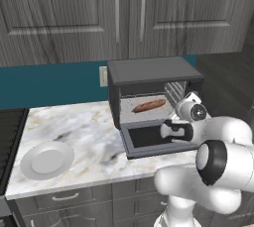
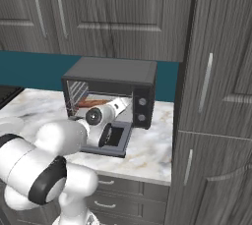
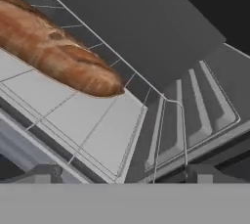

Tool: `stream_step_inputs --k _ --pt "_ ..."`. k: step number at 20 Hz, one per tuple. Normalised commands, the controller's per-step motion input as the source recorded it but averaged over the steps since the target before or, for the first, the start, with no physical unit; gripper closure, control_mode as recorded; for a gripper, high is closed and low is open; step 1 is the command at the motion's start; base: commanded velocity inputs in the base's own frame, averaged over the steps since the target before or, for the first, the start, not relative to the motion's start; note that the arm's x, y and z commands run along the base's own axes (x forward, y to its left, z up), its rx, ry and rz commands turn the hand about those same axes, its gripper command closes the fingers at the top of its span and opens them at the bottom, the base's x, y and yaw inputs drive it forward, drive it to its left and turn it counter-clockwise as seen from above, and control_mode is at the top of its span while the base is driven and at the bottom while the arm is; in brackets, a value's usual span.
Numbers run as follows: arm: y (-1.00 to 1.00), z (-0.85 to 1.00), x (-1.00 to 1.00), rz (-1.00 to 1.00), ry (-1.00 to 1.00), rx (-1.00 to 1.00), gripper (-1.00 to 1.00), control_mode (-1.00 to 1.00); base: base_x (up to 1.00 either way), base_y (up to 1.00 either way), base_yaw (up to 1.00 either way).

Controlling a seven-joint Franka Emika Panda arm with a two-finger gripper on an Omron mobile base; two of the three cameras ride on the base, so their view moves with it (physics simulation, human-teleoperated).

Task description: Pull the toaster oven rack outwards. Pick up the baguette from the plate and place it on the toaster oven rack. Close the toaster oven door fully and set the temperature to the lowest setting.

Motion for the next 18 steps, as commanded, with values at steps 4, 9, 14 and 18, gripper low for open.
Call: stream_step_inputs --k 4,9,14,18 --pt "0.0 1.0 -0.71 -0.2 0.19 0.01 -1.0 -1.0 0.0 0.0 0.0" --pt "0.05 0.91 -0.28 -0.19 0.3 -0.01 -1.0 -1.0 0.0 0.0 0.0" --pt "0.2 -0.04 0.56 -0.1 0.49 -0.1 -1.0 -1.0 0.0 0.0 0.0" --pt "0.0 -0.88 0.15 -0.02 0.32 -0.07 -1.0 -1.0 0.0 0.0 0.0"
